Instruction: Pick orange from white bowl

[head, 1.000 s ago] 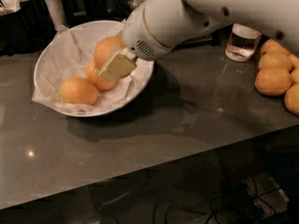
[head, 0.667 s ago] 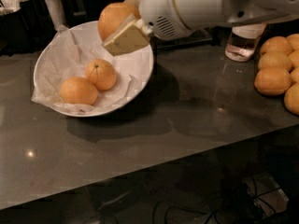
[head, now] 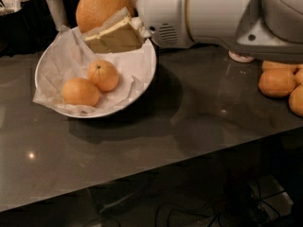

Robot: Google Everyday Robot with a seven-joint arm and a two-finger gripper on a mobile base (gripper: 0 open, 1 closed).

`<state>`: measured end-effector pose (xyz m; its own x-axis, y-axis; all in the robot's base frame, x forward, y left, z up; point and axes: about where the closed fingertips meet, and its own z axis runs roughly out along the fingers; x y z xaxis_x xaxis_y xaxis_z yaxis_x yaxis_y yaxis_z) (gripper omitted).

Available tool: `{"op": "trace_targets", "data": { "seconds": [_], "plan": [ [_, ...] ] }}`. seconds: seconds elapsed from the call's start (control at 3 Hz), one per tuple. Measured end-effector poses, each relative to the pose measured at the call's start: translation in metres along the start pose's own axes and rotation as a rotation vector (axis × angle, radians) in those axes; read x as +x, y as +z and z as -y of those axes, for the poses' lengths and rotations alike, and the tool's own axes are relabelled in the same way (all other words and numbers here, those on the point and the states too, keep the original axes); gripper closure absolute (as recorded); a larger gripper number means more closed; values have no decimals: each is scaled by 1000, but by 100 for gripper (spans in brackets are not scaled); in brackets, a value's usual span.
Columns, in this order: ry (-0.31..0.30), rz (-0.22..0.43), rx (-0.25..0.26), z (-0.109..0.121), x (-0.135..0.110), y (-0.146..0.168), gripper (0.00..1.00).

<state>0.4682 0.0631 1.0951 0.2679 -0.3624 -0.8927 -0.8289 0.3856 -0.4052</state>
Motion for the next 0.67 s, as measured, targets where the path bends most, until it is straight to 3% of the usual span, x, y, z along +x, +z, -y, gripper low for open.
{"op": "trace_targets", "data": {
  "seconds": [0.33,0.67],
  "plan": [
    [-19,111,-86,-44,-19,-12,100],
    [-133,133,-164,-69,-41,-41,100]
  ]
}}
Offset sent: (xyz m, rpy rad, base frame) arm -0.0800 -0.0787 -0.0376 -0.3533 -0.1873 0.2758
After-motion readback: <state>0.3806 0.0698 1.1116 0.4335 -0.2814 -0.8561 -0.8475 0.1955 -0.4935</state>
